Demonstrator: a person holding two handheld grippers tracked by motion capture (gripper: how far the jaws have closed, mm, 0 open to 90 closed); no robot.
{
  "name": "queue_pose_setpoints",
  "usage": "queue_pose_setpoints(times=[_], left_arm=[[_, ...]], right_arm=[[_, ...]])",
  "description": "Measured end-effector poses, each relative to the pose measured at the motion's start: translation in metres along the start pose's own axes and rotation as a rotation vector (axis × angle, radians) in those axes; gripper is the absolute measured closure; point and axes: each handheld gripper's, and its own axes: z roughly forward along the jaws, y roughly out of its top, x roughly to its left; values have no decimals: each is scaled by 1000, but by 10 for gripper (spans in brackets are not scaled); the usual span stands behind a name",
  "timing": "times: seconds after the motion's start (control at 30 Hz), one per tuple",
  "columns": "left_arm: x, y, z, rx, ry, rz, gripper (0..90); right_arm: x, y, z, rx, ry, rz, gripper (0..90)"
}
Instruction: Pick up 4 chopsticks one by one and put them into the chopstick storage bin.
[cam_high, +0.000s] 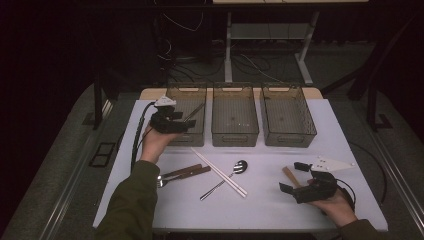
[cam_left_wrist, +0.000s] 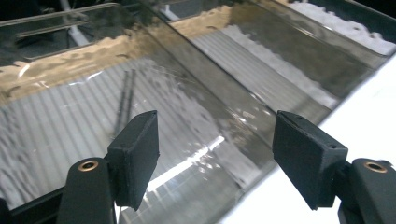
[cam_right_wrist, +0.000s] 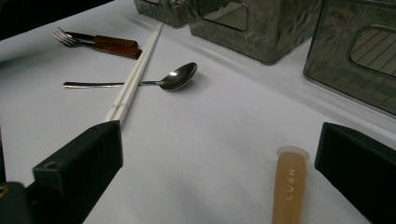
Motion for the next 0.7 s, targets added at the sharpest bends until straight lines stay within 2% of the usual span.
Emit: queue_pose_setpoints(times=[0.1,0.33,0.53,0.7], left_arm=[[-10,-6,-4,14,-23,28,295],[-29,-15,-13,5,-56,51,329],[-40,-23,-19,7,-81,72,462],[-47,-31,-22,11,-89,83,627]], right_arm=[[0,0,0,1,-2,1,11],[0,0,0,2,-4,1,11],[0,0,-1,1,-5,0,11],[0,0,-2,0,-6,2,10]])
